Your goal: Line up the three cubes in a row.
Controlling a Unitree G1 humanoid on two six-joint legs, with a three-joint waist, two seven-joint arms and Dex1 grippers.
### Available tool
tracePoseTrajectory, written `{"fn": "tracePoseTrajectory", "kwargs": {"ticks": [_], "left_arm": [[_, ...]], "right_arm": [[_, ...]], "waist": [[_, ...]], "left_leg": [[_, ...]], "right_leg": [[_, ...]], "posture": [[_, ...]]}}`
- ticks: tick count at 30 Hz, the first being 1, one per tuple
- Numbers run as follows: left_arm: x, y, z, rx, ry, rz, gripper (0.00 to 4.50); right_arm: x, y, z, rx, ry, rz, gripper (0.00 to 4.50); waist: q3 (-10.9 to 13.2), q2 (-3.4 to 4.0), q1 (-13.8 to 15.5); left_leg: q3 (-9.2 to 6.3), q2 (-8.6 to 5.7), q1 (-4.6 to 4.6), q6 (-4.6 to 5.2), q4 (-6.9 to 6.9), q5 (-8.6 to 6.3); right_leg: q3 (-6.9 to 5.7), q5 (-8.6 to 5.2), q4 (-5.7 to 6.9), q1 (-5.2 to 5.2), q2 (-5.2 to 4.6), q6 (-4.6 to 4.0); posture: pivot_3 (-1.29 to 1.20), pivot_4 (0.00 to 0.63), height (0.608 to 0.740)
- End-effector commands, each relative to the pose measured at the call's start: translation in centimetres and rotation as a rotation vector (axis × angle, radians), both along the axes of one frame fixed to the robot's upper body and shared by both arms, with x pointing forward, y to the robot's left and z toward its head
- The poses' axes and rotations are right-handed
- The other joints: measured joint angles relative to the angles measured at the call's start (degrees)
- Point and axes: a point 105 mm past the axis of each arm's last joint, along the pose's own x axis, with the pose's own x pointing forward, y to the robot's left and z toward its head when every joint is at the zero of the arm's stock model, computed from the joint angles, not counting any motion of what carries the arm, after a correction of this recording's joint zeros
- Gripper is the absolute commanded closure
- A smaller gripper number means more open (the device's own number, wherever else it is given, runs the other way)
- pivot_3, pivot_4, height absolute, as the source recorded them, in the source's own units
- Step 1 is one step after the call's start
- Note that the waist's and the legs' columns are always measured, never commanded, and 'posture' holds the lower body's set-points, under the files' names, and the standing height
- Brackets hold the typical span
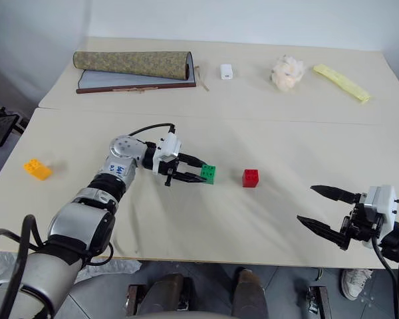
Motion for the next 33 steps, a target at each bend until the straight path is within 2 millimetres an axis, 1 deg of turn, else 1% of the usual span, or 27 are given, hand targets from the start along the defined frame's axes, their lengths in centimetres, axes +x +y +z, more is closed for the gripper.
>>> {"fn": "tracePoseTrajectory", "kwargs": {"ticks": [1,6,7,10,12,13,14,15,16,18,21,23,25,26,27,30,31,33], "left_arm": [[0.6,-0.6,0.7,-0.004,-0.048,0.03,3.02],[0.7,-0.8,0.3,-0.002,0.0,0.043,3.02],[1.0,-0.9,0.5,-0.017,-0.027,0.074,2.31],[1.6,-0.8,1.1,-0.062,-0.027,0.122,1.43],[1.2,-0.4,1.2,-0.066,-0.025,0.086,0.81],[0.8,0.0,1.5,-0.084,-0.027,0.049,0.51],[0.5,0.6,1.9,-0.097,-0.034,0.024,0.13],[0.2,1.2,2.3,-0.112,-0.044,0.008,0.02],[0.1,2.0,2.6,-0.125,-0.05,0.001,0.02],[-0.2,3.7,3.2,-0.152,-0.066,0.017,0.02],[-0.9,7.5,4.2,-0.233,-0.112,0.138,0.02],[-2.0,9.6,4.5,-0.27,-0.15,0.23,0.02],[-3.2,11.8,5.3,-0.359,-0.173,0.381,0.02],[-3.7,12.6,5.6,-0.396,-0.175,0.442,0.02],[-4.4,13.9,5.9,-0.45,-0.186,0.54,0.02],[-8.2,18.8,4.9,-0.53,-0.229,0.899,0.02],[-10.1,20.9,4.2,-0.565,-0.242,1.056,0.02],[-12.8,23.5,3.2,-0.602,-0.256,1.27,0.02]], "right_arm": [[-0.3,0.3,1.3,-0.001,-0.047,-0.001,0.0],[-0.6,1.1,1.0,0.015,-0.039,0.002,0.0],[-0.5,1.3,0.9,0.018,-0.037,0.006,0.0],[-0.1,2.2,0.9,0.031,-0.053,0.042,0.0],[0.3,2.9,1.1,0.045,-0.067,0.066,0.0],[0.6,3.4,1.2,0.053,-0.074,0.085,0.0],[0.8,3.8,1.4,0.06,-0.079,0.104,0.0],[1.0,4.2,1.4,0.068,-0.083,0.123,0.0],[1.2,4.6,1.5,0.073,-0.084,0.144,0.0],[1.6,5.4,1.6,0.083,-0.088,0.185,0.0],[2.4,7.1,2.1,0.117,-0.111,0.257,0.0],[3.0,8.0,2.5,0.137,-0.119,0.289,0.0],[3.5,8.8,2.8,0.158,-0.117,0.321,0.0],[3.7,9.1,2.9,0.165,-0.115,0.332,0.0],[3.9,9.4,3.0,0.173,-0.123,0.345,0.0],[4.7,10.5,3.0,0.177,-0.131,0.404,0.0],[5.0,11.0,3.0,0.179,-0.141,0.427,0.0],[5.2,11.7,3.2,0.183,-0.157,0.455,0.0]], "waist": [[0.01,-0.02,0.04],[0.01,-0.02,0.26],[0.01,-0.02,0.23],[0.01,-0.02,0.11],[0.01,-0.02,-0.01],[0.01,-0.02,-0.1],[0.01,-0.02,-0.24],[0.01,-0.02,-0.25],[0.01,-0.02,-0.28],[0.0,-0.01,-0.47],[0.0,0.0,-1.08],[0.0,0.01,-1.73],[0.01,0.01,-1.62],[0.01,0.0,-1.62],[0.01,0.0,-1.46],[0.01,0.0,-1.7],[0.01,0.01,-1.64],[0.01,-0.01,-1.76]], "left_leg": [[-0.01,0.0,-0.03,0.01,0.03,0.0],[-0.08,-0.02,-0.07,0.01,0.05,0.0],[-0.08,-0.03,-0.08,0.02,0.05,0.0],[-0.09,-0.02,-0.07,0.02,0.05,0.0],[-0.09,-0.02,-0.07,0.02,0.05,0.0],[-0.08,-0.02,-0.07,0.02,0.06,0.0],[-0.07,-0.02,-0.06,0.02,0.06,0.0],[-0.04,-0.01,-0.07,0.02,0.06,0.0],[-0.03,-0.01,-0.08,0.02,0.06,0.0],[-0.02,0.01,-0.09,0.02,0.06,0.0],[-0.03,0.04,-0.09,0.02,0.07,0.0],[-0.1,0.06,-0.08,0.02,0.07,0.0],[-0.48,0.08,-0.07,0.01,0.07,0.0],[-0.52,0.09,-0.07,0.01,0.12,0.0],[-0.56,0.1,-0.07,0.01,0.12,0.0],[-0.7,0.32,-0.04,0.01,0.15,0.0],[-0.7,0.35,-0.01,-0.01,0.13,-0.02],[-0.7,0.36,0.01,-0.02,0.09,-0.03]], "right_leg": [[0.0,0.01,0.0,0.0,0.0,0.02],[-0.03,0.01,0.0,0.0,-0.02,0.03],[-0.03,0.02,-0.01,0.0,-0.02,0.03],[-0.03,0.02,0.0,0.0,-0.02,0.03],[-0.03,0.02,0.01,0.0,-0.02,0.03],[-0.02,0.02,0.01,0.0,-0.02,0.03],[-0.02,0.02,0.03,-0.01,-0.01,0.03],[-0.01,0.02,0.05,-0.06,-0.01,0.03],[0.01,0.02,0.08,-0.11,-0.01,0.03],[0.02,0.02,0.12,-0.15,-0.01,0.03],[0.01,0.01,0.15,-0.17,-0.01,0.03],[0.02,0.02,0.17,-0.18,-0.02,0.02],[0.02,0.02,0.19,-0.21,-0.04,0.02],[0.02,0.02,0.21,-0.21,-0.04,0.02],[0.04,0.02,0.2,-0.2,-0.05,0.02],[0.05,0.02,0.22,-0.12,-0.13,0.02],[0.07,0.02,0.18,-0.11,-0.13,0.02],[0.05,0.02,0.11,-0.07,-0.12,0.02]], "posture": [[0.0,0.15,0.74],[0.0,0.15,0.74],[0.0,0.15,0.74],[0.0,0.15,0.74],[0.0,0.15,0.74],[0.0,0.15,0.74],[0.0,0.15,0.74],[0.0,0.15,0.74],[0.0,0.15,0.74],[0.0,0.15,0.74],[0.0,0.15,0.74],[0.0,0.15,0.74],[0.0,0.15,0.74],[0.0,0.15,0.74],[0.0,0.15,0.74],[0.0,0.15,0.74],[0.0,0.15,0.74],[0.0,0.15,0.74]]}}
